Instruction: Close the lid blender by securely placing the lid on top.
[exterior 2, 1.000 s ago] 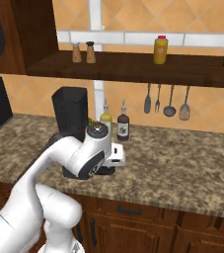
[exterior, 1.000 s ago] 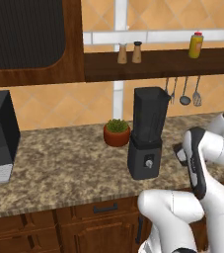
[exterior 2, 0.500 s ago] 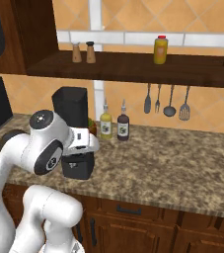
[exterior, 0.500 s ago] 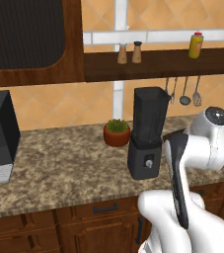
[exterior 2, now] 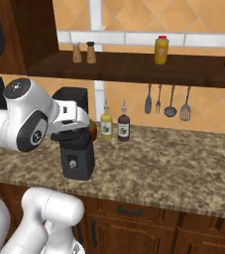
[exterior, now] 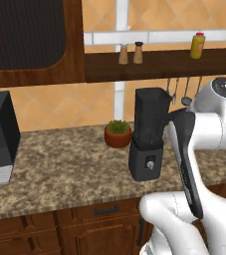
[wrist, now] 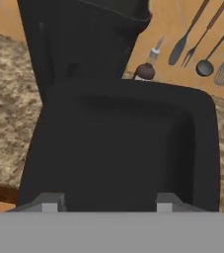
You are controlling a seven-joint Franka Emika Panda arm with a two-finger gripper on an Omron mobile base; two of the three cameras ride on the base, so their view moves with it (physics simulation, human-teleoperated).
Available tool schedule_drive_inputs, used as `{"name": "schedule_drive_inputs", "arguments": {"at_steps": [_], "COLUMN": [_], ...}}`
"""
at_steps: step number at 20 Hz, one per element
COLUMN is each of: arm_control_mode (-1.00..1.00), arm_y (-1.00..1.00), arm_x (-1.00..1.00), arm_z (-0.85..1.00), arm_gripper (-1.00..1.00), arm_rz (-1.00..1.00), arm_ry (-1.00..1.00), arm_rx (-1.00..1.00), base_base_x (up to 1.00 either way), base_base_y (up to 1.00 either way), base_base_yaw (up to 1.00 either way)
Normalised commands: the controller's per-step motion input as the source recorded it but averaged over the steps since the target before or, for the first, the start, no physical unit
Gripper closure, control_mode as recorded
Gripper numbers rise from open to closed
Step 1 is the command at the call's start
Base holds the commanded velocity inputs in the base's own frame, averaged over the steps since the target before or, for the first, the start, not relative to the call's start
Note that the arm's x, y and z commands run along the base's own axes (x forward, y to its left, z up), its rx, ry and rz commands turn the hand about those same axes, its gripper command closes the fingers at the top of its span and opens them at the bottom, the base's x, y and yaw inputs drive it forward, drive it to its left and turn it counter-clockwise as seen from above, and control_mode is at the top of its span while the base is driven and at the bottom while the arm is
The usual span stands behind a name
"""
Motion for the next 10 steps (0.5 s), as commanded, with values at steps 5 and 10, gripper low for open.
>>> {"name": "schedule_drive_inputs", "arguments": {"at_steps": [5,10], "arm_control_mode": [-1.00,-1.00], "arm_y": [0.14,0.29], "arm_x": [0.09,0.64], "arm_z": [1.00,0.46], "arm_gripper": [1.00,1.00], "arm_rz": [0.00,0.00], "arm_ry": [0.03,0.01], "arm_rx": [0.05,0.03], "base_base_x": [0.00,0.00], "base_base_y": [0.00,0.00], "base_base_yaw": [0.00,0.00]}}
